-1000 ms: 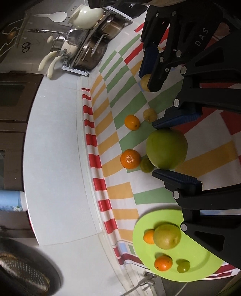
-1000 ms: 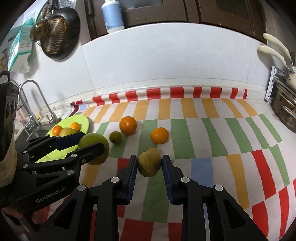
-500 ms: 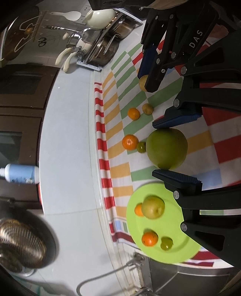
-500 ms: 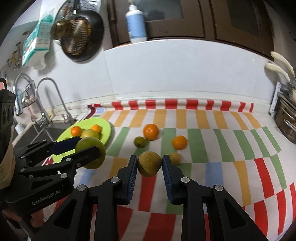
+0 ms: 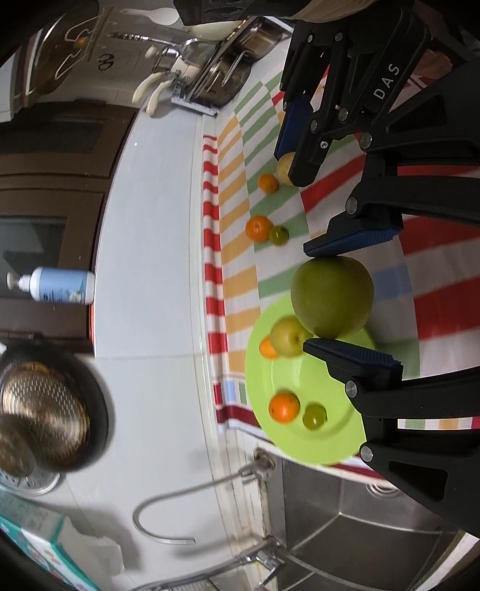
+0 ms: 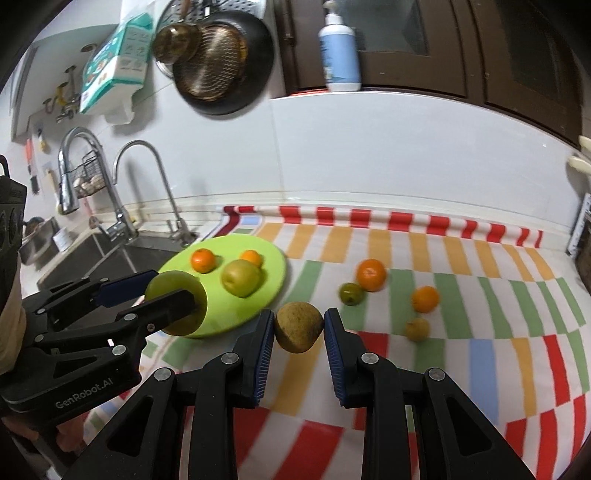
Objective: Organize fruits
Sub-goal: 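Carry the green apple and yellow fruit over the green plate and lower them, then open both tools to release the apple and yellow fruit onto the plate, then move both open tools back to the remaining loose fruit, then grasp a small dark green lime with the left tool while the right tool grasps a small yellow fruit, then carry the lime and yellow fruit over the green plate and lower them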
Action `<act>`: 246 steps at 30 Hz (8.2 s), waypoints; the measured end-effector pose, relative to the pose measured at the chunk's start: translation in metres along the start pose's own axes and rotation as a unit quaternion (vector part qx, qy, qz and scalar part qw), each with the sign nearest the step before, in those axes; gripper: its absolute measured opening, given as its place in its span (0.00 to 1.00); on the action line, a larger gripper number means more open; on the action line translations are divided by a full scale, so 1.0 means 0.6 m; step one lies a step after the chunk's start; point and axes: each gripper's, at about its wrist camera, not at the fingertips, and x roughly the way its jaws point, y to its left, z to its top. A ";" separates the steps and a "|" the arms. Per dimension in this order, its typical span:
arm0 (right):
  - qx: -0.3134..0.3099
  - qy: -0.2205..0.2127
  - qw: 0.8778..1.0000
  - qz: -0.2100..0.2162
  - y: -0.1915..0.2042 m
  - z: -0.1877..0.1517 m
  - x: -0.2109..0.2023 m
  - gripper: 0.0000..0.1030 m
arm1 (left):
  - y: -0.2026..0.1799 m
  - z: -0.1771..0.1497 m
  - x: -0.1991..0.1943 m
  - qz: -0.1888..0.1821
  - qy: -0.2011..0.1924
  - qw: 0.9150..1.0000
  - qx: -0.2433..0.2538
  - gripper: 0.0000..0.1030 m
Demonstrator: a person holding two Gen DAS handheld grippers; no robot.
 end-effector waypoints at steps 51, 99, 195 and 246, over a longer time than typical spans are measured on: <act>-0.041 0.055 0.997 0.040 0.117 0.036 0.163 0.38 | 0.164 -0.025 0.069 0.036 0.039 0.998 -0.034 0.55; 0.033 -0.040 0.993 -0.106 -0.057 0.001 -0.065 0.71 | -0.052 0.025 -0.011 0.011 -0.056 0.998 0.036 0.86; 0.053 0.023 0.996 -0.071 -0.134 0.008 0.044 0.29 | -0.103 0.063 0.145 -0.075 0.025 0.994 0.080 0.28; -0.032 0.003 0.999 0.038 0.134 0.032 0.039 0.29 | 0.114 -0.007 -0.023 0.023 -0.009 1.000 0.019 0.28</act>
